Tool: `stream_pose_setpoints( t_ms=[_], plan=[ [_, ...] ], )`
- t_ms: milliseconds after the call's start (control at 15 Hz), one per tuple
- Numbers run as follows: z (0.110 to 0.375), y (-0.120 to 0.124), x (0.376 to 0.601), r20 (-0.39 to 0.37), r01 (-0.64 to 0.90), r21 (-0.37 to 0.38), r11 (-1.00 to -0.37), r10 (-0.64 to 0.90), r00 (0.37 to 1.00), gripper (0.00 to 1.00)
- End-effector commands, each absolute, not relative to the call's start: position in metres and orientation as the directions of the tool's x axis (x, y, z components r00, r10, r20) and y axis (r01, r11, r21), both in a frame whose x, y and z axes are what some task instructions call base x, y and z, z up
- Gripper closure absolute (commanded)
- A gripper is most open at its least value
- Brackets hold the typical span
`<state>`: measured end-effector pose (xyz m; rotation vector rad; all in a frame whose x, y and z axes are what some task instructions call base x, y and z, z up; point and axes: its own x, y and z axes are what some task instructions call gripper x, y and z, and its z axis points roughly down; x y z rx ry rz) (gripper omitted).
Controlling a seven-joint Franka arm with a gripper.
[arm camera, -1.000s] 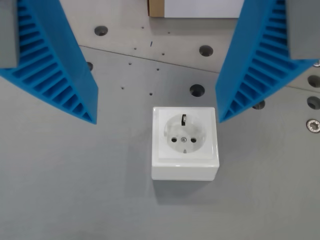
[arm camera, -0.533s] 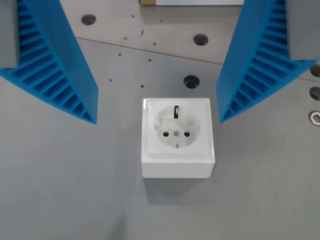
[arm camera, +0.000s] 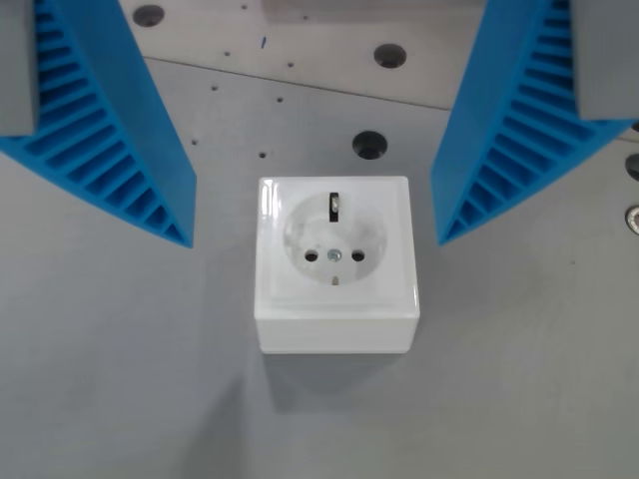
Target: Move above the white socket
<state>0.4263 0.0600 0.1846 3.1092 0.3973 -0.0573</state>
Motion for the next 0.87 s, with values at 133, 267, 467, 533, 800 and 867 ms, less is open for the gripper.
stream_pose_setpoints(
  t_ms=[133,267,467,533,800,867],
  plan=[
    [0.173,0.066,0.418,0.066,0.219,0.039,-0.975,0.221,0.973,0.0],
    [0.17,0.067,0.417,0.063,0.22,0.04,-0.975,0.222,0.973,0.0],
    [0.166,0.068,0.415,0.065,0.223,0.042,-0.974,0.225,0.972,0.0],
    [0.164,0.068,0.414,0.065,0.223,0.042,-0.974,0.226,0.972,0.0],
    [0.162,0.069,0.413,0.066,0.221,0.044,-0.974,0.224,0.972,0.0],
    [0.161,0.069,0.412,0.065,0.22,0.044,-0.974,0.223,0.973,0.0]
  ],
)
